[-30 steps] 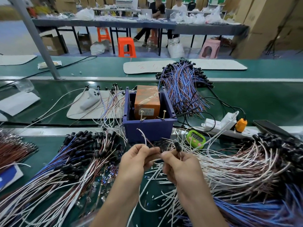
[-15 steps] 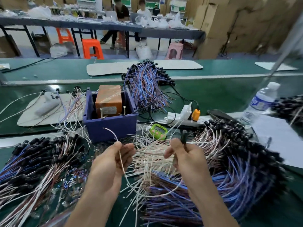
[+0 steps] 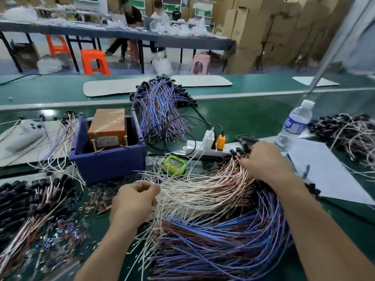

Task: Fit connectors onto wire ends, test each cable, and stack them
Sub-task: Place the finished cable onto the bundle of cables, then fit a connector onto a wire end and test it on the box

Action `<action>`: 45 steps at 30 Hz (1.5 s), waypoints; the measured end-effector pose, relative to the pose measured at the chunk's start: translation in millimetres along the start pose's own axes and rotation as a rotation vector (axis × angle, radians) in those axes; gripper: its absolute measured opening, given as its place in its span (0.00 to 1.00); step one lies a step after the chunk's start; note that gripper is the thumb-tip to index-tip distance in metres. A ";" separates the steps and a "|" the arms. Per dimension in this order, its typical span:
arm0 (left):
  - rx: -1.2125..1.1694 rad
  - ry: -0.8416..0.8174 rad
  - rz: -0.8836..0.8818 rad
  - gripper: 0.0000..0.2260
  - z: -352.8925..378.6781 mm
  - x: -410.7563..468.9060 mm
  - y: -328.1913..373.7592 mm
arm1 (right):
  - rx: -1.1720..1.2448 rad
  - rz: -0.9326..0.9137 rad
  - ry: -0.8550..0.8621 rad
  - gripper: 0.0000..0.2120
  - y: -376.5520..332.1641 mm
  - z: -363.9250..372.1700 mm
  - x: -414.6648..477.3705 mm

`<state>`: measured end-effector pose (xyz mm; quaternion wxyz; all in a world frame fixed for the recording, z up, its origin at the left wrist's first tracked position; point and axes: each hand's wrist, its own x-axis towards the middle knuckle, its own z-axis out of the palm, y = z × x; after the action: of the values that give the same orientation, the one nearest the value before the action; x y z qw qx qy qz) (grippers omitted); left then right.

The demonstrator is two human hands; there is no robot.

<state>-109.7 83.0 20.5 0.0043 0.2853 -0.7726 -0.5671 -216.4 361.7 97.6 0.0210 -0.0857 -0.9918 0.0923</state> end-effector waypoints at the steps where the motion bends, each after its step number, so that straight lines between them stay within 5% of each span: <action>1: 0.042 0.011 -0.014 0.11 1.2 -0.5 -0.5 | 0.003 0.020 0.037 0.11 0.4 3.4 0.8; 6: 0.119 0.014 -0.062 0.13 -4.3 -3.6 -9.3 | -0.007 0.024 0.180 0.15 4.1 18.3 -4.7; 12: 0.215 0.069 0.001 0.11 -22.7 -8.4 -12.0 | 0.102 -0.137 0.304 0.08 -25.4 28.4 -39.8; 24: 0.366 0.242 0.021 0.09 -80.4 -18.2 -28.0 | 0.558 -0.519 -0.138 0.06 -164.9 98.2 -133.3; 28: 0.295 0.217 0.084 0.09 -120.7 -16.3 -44.6 | 0.555 -0.620 -0.244 0.05 -212.0 111.5 -157.6; 30: 0.271 0.188 0.128 0.17 -143.1 -19.5 -51.9 | 0.541 -0.678 -0.267 0.06 -229.6 116.4 -167.6; 36: 0.561 0.470 0.070 0.15 -185.9 -20.0 -83.0 | 0.516 -0.762 -0.397 0.05 -270.3 125.2 -186.1; 45: 0.383 0.533 0.157 0.27 -214.3 -21.3 -107.7 | 0.408 -0.735 -0.526 0.06 -308.4 138.7 -198.8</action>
<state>25.8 -115.8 9.1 0.1963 0.3589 -0.8564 -0.3150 -79.9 3.6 13.8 -0.1823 0.3016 -0.8899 0.2897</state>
